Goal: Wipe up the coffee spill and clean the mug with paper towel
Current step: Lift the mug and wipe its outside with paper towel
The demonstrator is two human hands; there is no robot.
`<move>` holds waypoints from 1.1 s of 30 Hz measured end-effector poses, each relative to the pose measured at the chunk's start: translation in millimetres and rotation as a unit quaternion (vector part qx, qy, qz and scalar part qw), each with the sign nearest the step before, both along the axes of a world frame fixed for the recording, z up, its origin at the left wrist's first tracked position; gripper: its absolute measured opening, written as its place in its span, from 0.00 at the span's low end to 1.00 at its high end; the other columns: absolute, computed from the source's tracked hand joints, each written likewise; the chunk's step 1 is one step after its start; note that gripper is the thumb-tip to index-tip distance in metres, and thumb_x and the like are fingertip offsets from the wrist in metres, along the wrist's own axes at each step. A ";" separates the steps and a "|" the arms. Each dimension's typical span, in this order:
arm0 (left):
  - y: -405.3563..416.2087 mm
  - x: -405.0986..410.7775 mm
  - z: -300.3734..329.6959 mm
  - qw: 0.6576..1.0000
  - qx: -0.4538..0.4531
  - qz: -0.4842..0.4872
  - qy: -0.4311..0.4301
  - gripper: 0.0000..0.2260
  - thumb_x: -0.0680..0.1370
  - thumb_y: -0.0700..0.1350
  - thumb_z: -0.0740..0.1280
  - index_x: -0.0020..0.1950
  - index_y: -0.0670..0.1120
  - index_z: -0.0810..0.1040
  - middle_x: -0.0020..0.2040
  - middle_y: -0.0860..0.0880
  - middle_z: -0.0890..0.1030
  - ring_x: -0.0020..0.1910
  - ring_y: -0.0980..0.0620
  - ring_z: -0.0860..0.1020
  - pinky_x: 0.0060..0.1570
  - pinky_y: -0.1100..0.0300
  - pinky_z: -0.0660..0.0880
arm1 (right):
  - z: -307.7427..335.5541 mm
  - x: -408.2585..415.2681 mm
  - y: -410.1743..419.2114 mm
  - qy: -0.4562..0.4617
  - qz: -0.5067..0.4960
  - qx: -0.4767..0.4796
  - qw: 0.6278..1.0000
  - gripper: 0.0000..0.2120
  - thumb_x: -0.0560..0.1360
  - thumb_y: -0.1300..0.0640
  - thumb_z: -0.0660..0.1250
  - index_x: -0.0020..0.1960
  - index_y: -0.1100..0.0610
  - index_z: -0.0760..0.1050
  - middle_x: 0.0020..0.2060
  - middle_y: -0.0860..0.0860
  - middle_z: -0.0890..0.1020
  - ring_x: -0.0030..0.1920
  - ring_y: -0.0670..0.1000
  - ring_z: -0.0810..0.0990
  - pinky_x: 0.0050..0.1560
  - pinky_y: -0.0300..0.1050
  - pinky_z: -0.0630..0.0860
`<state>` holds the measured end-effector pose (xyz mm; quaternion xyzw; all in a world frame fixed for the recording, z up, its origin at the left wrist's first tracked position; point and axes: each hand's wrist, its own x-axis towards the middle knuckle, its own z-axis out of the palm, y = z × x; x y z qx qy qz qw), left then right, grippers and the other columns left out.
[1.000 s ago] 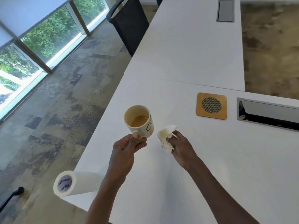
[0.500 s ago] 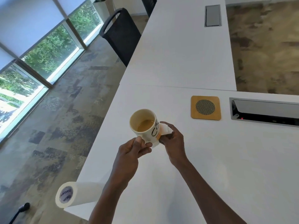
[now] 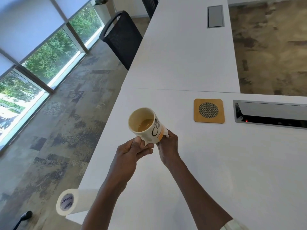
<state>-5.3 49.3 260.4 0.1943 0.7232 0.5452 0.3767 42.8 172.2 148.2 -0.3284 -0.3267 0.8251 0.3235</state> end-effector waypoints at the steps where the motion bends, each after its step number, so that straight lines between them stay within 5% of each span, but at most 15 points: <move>1: -0.2 -1.9 -0.2 1.000 0.004 0.003 -0.005 0.17 0.81 0.56 0.60 0.44 0.55 0.87 0.52 0.46 0.88 0.55 0.48 0.86 0.58 0.53 0.78 | 1.1 -1.9 -1.9 0.011 0.005 -0.010 1.000 0.14 0.70 0.72 0.65 0.40 0.57 0.83 0.35 0.53 0.83 0.40 0.51 0.80 0.41 0.43 0.79; 5: -2.8 -8.8 -3.9 1.000 0.012 0.004 -0.005 0.18 0.81 0.56 0.60 0.44 0.53 0.88 0.52 0.44 0.88 0.57 0.47 0.85 0.60 0.53 0.81 | 2.5 -8.2 -7.6 0.041 0.027 -0.053 0.997 0.11 0.68 0.68 0.65 0.45 0.60 0.83 0.41 0.58 0.84 0.44 0.54 0.81 0.45 0.45 0.80; 9: -4.3 -11.5 -5.6 1.000 0.016 -0.006 -0.002 0.16 0.83 0.56 0.61 0.55 0.53 0.87 0.54 0.44 0.88 0.58 0.46 0.85 0.62 0.56 0.79 | 0.5 -15.9 -18.5 0.038 0.063 -0.085 0.994 0.14 0.70 0.73 0.63 0.55 0.72 0.75 0.46 0.65 0.79 0.49 0.63 0.78 0.54 0.59 0.75; 14: -5.5 -13.2 -6.6 1.000 0.025 0.002 -0.005 0.18 0.81 0.56 0.62 0.61 0.48 0.84 0.59 0.44 0.86 0.62 0.45 0.83 0.65 0.49 0.78 | 2.5 -14.2 -26.3 0.101 0.115 -0.106 0.983 0.18 0.67 0.74 0.63 0.56 0.68 0.77 0.44 0.60 0.84 0.48 0.59 0.82 0.46 0.49 0.81; 19: -4.8 -16.6 -3.1 0.999 0.026 0.029 -0.013 0.14 0.80 0.55 0.64 0.53 0.52 0.88 0.53 0.43 0.88 0.58 0.46 0.85 0.63 0.47 0.77 | -1.6 -8.7 -21.7 0.094 0.184 -0.079 0.975 0.14 0.73 0.73 0.66 0.56 0.65 0.79 0.48 0.60 0.84 0.49 0.56 0.83 0.48 0.45 0.81; 25: -5.8 -20.7 -4.8 0.999 0.026 0.037 -0.013 0.13 0.78 0.56 0.65 0.48 0.53 0.89 0.51 0.42 0.88 0.56 0.46 0.86 0.63 0.48 0.77 | -7.2 -0.9 -6.4 0.059 0.258 -0.051 0.963 0.14 0.74 0.75 0.63 0.58 0.66 0.77 0.51 0.59 0.83 0.52 0.57 0.82 0.57 0.52 0.78; 33: -5.1 -20.3 -11.9 0.999 0.017 0.027 -0.024 0.15 0.78 0.56 0.65 0.45 0.50 0.88 0.49 0.44 0.88 0.54 0.46 0.86 0.61 0.49 0.78 | -11.7 15.5 19.5 0.028 0.335 -0.019 0.942 0.14 0.75 0.74 0.64 0.54 0.62 0.80 0.48 0.53 0.86 0.51 0.53 0.83 0.55 0.46 0.79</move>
